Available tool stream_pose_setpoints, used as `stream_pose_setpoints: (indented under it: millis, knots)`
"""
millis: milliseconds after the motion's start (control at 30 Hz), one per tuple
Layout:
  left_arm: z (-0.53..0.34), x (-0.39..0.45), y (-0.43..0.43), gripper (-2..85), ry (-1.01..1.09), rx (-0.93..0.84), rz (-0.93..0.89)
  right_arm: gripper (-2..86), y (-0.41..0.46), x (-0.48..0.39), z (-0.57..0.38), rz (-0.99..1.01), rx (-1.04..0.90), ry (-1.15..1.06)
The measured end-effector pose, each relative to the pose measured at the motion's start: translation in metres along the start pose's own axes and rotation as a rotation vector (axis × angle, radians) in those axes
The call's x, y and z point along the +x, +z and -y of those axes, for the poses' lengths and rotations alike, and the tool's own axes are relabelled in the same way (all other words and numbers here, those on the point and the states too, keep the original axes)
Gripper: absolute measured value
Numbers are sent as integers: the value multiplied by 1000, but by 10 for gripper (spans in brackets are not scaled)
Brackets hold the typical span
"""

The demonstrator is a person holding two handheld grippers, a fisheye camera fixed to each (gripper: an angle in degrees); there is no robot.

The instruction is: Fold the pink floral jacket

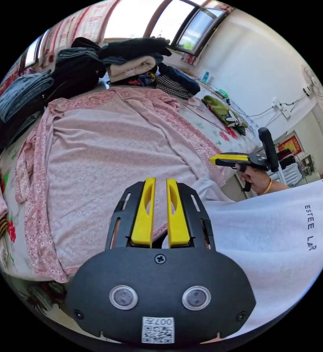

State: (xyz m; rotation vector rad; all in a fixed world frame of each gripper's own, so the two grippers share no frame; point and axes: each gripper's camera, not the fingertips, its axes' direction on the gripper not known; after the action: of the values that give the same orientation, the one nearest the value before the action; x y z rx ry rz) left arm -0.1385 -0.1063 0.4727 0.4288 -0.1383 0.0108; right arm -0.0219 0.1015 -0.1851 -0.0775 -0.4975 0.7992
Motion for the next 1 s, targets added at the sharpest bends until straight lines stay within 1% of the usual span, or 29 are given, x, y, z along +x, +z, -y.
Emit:
stream_pose_setpoints:
  millis: [67, 133, 167, 233, 300, 367, 467, 533, 633, 733, 800, 833, 933, 1000]
  knots:
    - [2, 5, 6, 73, 38, 0, -44, 1, -11, -12, 9, 77, 40, -60]
    - [2, 5, 7, 87, 56, 13, -91, 0, -24, -41, 23, 191, 96, -222]
    - [2, 4, 8, 93, 60, 17, -115, 0, -25, -50, 26, 217, 93, -266]
    - [-1, 0, 9, 98, 64, 22, -146, 2, -19, -76, 41, 321, 22, -415]
    - [-4, -5, 12, 101, 65, 12, -169, 6, -16, -81, 53, 384, -6, -456]
    - [-7, -15, 19, 104, 49, -12, -195, 13, -18, -72, 67, 422, 23, -450]
    - [-5, -26, 34, 111, 35, -60, -236, 27, -16, -38, 103, 341, 60, -330]
    - [0, -28, 42, 114, 48, -76, -259, 38, -10, -2, 143, 247, 90, -194]
    - [15, -32, 56, 113, 66, -97, -272, 52, 4, 37, 200, 206, 106, -46]
    - [30, -39, 71, 107, 67, -134, -258, 58, 26, 52, 253, 108, 106, -7]
    - [38, -43, 86, 93, 67, -185, -246, 59, 46, 53, 282, 34, 72, -22]
    - [42, -45, 97, 73, 74, -240, -240, 59, 61, 53, 298, -7, 45, -36]
    - [49, -46, 108, 2, 134, -280, -217, 49, 97, 55, 326, -51, -34, -47]
    - [52, -47, 107, -5, 183, -278, -250, 36, 118, 52, 336, -40, -95, -68]
